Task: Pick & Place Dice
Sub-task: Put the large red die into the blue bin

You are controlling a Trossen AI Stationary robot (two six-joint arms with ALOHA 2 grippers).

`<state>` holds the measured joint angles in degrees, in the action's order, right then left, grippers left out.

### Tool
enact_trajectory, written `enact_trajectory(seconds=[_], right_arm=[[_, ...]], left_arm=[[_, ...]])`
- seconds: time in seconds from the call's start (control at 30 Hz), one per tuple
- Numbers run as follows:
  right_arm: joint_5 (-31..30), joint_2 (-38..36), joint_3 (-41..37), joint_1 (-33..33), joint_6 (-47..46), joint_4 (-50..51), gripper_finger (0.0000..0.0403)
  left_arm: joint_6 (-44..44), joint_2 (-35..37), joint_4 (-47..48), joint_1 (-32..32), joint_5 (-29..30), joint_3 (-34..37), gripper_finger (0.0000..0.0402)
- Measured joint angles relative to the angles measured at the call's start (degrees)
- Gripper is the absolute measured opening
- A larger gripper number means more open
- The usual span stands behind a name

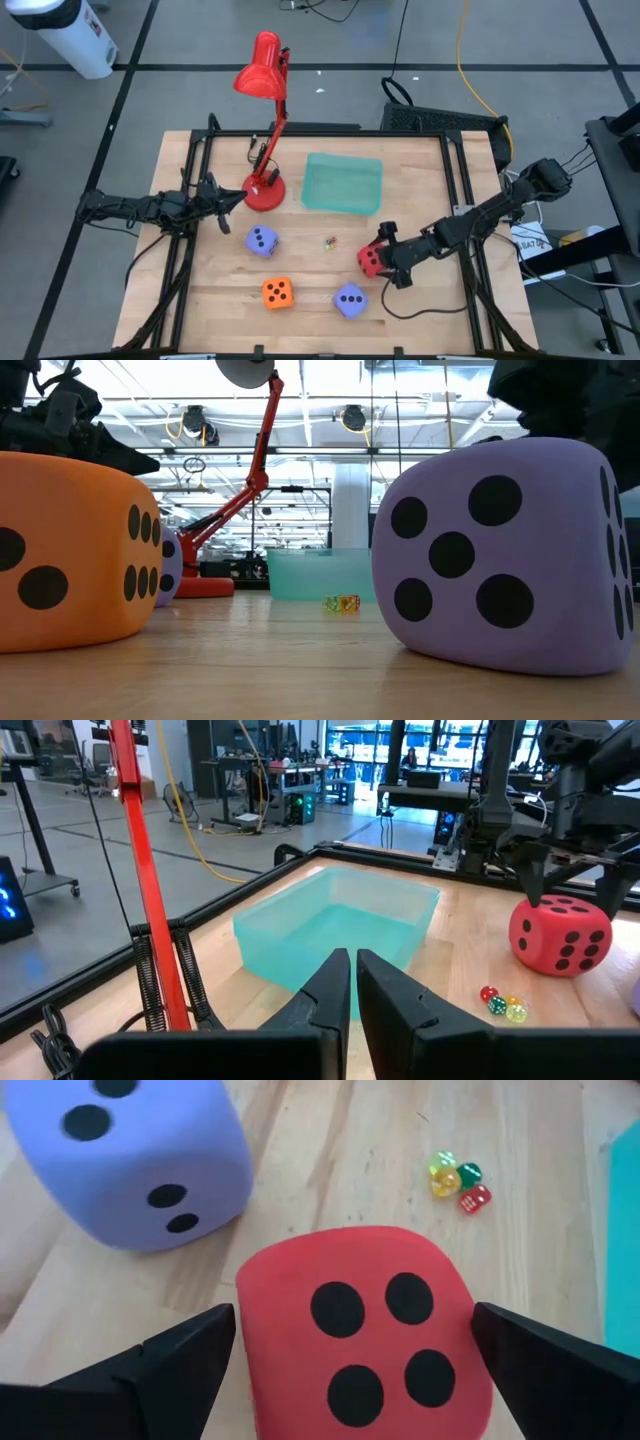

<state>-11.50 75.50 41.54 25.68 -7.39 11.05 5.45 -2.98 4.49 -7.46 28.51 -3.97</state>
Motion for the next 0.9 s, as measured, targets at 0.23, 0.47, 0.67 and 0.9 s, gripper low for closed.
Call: enact_trajectory(seconds=[0.23, 0.47, 0.67, 0.9], right_arm=[[0.10, 0.50, 0.07, -0.41, -3.08, 0.56, 0.0400], [-8.81, 0.63, 0.09, 4.33, -15.02, 6.07, 0.0400], [-14.14, 0.74, -0.04, 7.20, -22.19, 6.47, 0.0400], [-14.37, 1.26, -0.26, 8.26, -8.76, -1.94, 0.0400]], left_arm=[[-0.20, 0.00, 0.00, -0.02, -0.01, 0.00, 0.0031], [-0.33, -0.01, 0.02, -0.02, -0.02, 0.00, 0.0031], [-0.31, 0.00, 0.02, -0.02, -0.02, 0.00, 0.0031], [-0.31, -0.01, 0.00, -0.01, -0.02, 0.00, 0.0031]])
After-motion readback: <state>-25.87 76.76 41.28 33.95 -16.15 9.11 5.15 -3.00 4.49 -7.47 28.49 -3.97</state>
